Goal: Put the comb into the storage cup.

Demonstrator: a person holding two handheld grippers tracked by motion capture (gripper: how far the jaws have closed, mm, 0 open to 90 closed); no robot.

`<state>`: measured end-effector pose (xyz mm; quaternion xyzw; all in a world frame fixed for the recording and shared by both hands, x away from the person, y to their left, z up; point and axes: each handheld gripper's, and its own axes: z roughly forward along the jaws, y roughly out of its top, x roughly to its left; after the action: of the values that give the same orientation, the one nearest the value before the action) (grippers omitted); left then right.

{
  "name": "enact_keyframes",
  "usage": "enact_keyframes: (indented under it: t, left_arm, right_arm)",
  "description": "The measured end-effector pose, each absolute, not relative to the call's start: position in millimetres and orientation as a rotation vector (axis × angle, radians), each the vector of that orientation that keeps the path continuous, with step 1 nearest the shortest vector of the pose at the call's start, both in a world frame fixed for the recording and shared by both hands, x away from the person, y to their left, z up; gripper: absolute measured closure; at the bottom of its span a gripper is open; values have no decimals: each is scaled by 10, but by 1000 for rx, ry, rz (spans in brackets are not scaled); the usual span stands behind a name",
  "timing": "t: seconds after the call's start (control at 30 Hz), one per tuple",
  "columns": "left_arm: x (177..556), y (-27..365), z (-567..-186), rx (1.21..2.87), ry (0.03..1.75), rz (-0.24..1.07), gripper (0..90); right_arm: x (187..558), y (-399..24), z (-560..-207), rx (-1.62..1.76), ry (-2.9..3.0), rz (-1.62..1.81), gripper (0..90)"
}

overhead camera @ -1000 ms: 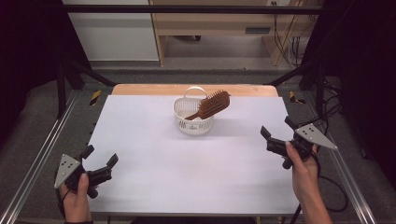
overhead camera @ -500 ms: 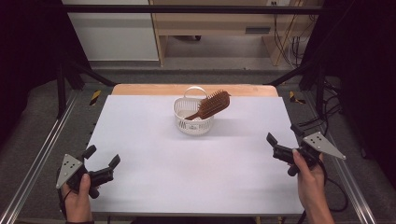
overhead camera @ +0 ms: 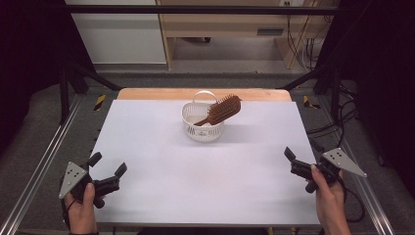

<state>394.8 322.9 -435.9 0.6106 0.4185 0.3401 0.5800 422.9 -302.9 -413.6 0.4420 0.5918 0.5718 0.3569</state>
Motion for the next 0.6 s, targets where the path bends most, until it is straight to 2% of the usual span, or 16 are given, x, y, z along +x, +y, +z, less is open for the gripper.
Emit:
enact_keyframes:
  t: [0.6]
  left_arm:
    - [3944, 3244, -4349, 1415, 970, 793, 12]
  right_arm:
    - [4165, -2961, -4292, 1117, 1570, 1472, 22]
